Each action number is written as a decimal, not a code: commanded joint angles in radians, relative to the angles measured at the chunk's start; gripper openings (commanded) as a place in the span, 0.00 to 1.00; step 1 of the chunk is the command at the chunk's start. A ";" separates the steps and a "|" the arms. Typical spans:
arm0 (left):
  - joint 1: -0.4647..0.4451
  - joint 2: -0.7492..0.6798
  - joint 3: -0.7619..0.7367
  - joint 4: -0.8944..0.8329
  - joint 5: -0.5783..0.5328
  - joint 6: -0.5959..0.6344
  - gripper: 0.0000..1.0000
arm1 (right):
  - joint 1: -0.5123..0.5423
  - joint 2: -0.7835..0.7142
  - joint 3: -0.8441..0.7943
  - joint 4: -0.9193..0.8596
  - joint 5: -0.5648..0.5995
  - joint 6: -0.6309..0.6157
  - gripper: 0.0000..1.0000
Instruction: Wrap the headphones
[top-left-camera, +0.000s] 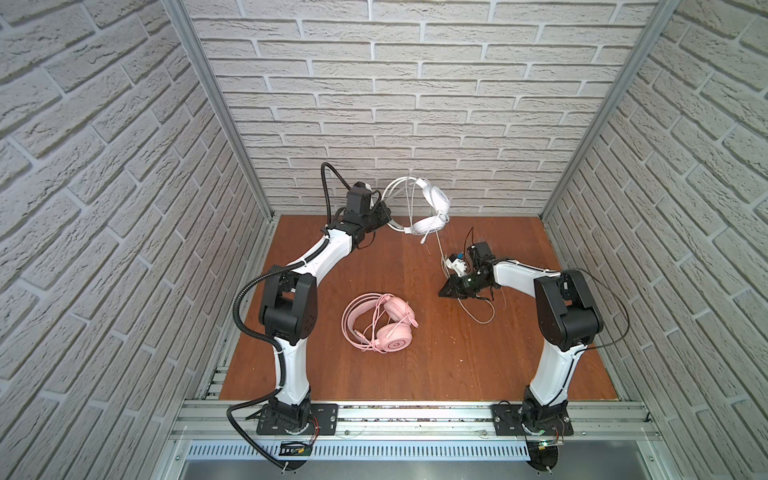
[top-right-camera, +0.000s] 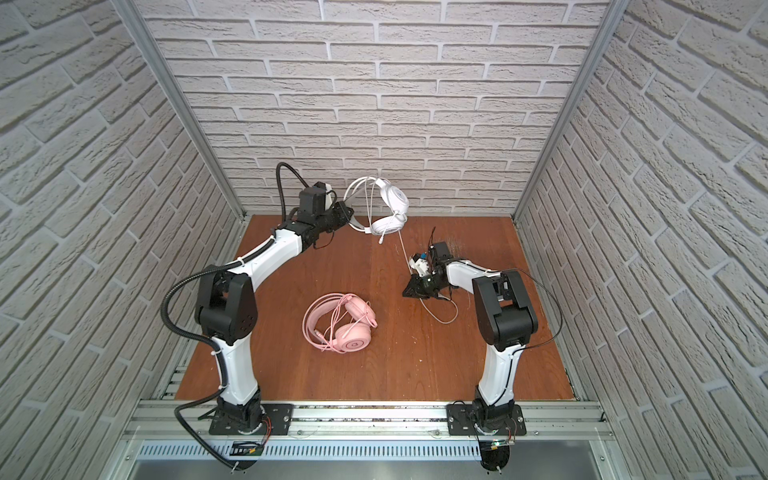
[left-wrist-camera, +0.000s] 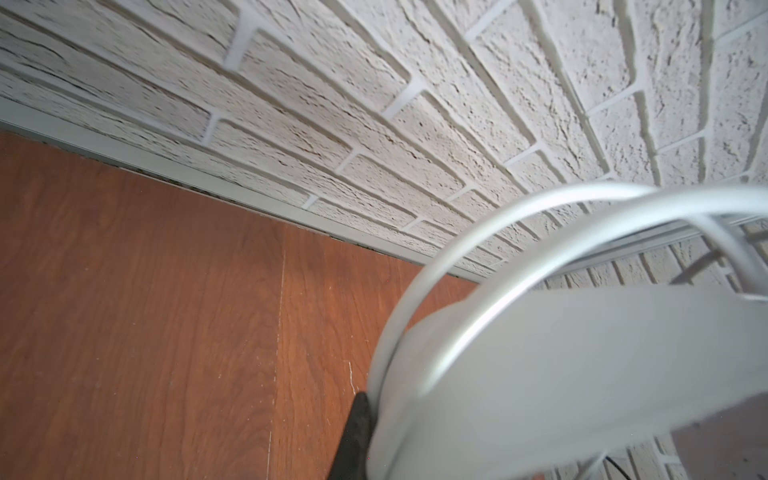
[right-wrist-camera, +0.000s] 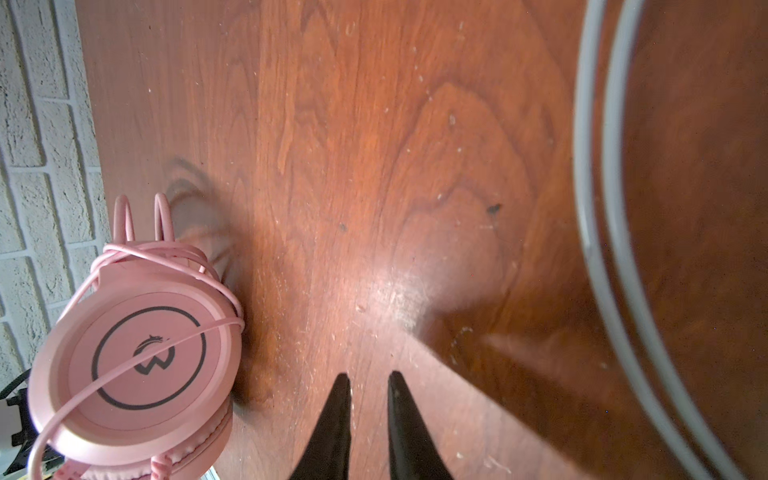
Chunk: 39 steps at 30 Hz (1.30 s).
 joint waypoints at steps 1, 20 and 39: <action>0.010 -0.009 0.028 0.123 -0.052 -0.035 0.00 | 0.006 -0.035 -0.031 0.012 0.009 0.008 0.18; 0.033 -0.008 0.007 0.101 -0.113 -0.038 0.00 | 0.011 -0.090 -0.141 0.025 0.042 0.021 0.17; 0.019 0.013 0.035 -0.049 -0.280 -0.060 0.00 | 0.162 -0.262 -0.105 -0.154 0.097 -0.078 0.06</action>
